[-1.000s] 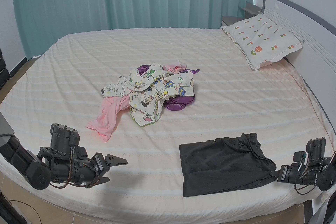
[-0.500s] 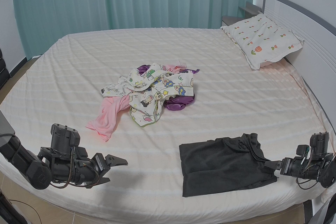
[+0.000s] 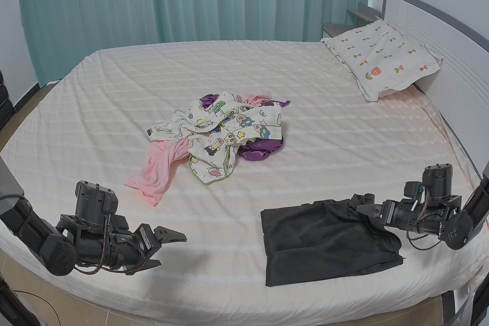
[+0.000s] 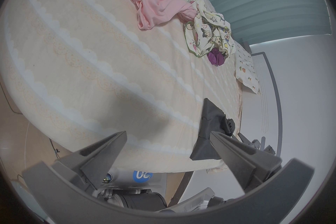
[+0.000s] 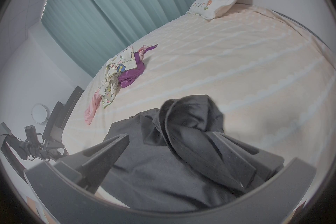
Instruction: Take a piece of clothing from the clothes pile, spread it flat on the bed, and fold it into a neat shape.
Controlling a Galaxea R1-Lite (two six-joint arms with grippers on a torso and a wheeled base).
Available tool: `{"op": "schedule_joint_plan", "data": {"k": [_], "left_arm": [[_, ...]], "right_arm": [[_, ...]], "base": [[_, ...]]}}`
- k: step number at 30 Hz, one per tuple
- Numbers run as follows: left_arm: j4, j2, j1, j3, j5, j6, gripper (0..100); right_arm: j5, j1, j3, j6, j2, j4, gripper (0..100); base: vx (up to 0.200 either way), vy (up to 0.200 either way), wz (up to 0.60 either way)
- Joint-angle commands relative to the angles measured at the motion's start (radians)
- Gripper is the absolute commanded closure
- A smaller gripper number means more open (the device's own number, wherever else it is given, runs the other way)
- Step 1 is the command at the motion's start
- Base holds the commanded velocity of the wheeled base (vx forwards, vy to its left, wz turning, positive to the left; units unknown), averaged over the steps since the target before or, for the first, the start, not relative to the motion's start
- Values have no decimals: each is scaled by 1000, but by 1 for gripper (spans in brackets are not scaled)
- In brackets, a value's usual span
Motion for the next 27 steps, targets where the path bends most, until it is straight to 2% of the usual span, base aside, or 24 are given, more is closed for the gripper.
{"op": "schedule_joint_plan", "data": {"k": [1,6,7,16,21,27], "left_arm": [[-2,11,0,-2,-2,0,0],[0,14,0,-2,-2,0,0],[-2,12,0,-2,-2,0,0],[-9,29,0,-2,-4,0,0],[-34,46,0,1,-1,0,0],[-35,55,0,3,-1,0,0]], "right_arm": [[-31,67,-131,1,140,38,0],[-62,79,-197,1,201,66,0],[-63,76,-203,1,204,67,100],[-62,-24,-218,6,184,67,100],[-34,-100,-209,23,181,64,100],[103,-149,-209,97,179,66,100]], "base": [[0,0,0],[0,0,0],[0,0,0],[0,0,0],[0,0,0],[0,0,0]]}}
